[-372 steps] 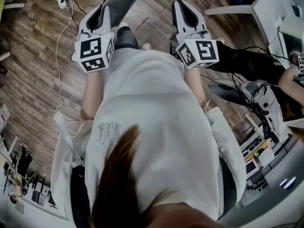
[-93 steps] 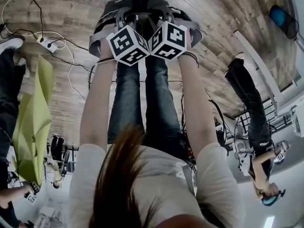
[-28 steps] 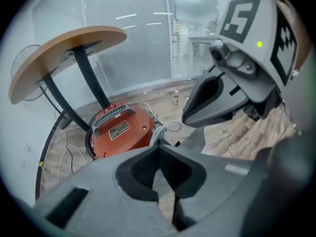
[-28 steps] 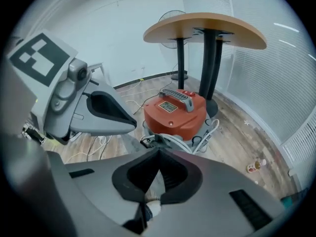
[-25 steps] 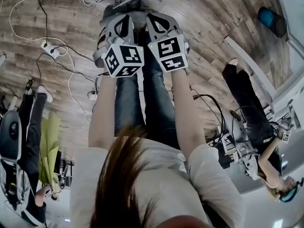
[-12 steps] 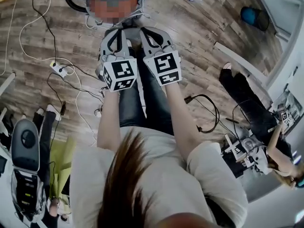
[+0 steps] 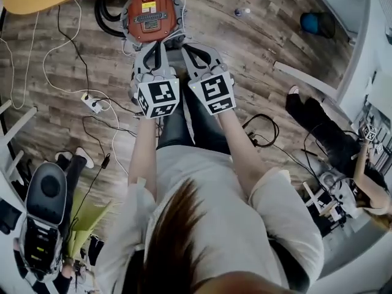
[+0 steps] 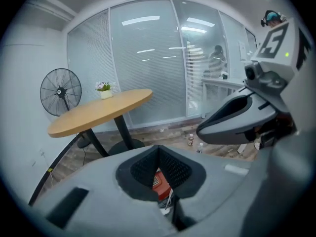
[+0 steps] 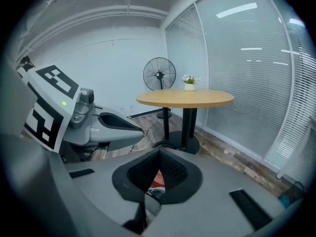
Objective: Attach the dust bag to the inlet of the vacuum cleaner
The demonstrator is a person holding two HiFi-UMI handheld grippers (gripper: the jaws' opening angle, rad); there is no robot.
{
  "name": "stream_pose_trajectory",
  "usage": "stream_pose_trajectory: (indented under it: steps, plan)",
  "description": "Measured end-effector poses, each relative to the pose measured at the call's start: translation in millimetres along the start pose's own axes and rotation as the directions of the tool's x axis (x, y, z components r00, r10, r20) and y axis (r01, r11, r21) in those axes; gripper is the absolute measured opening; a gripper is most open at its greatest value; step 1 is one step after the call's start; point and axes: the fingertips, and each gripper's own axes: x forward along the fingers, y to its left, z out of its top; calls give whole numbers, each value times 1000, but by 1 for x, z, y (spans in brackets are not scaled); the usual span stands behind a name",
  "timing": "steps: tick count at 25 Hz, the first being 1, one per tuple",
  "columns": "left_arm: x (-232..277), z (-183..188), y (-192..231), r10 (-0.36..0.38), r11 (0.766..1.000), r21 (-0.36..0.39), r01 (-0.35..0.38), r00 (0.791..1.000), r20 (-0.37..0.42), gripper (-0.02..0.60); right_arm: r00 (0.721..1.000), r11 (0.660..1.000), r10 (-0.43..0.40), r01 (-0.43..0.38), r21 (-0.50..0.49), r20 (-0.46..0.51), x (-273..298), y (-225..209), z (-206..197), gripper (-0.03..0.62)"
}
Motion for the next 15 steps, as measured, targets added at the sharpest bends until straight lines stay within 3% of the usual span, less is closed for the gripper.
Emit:
stream_pose_trajectory:
  steps: [15]
  plan:
    - [-74,118,16,21,998,-62,-9,982,189,17,970,998,-68,64,23,232,-84,-6,115,2]
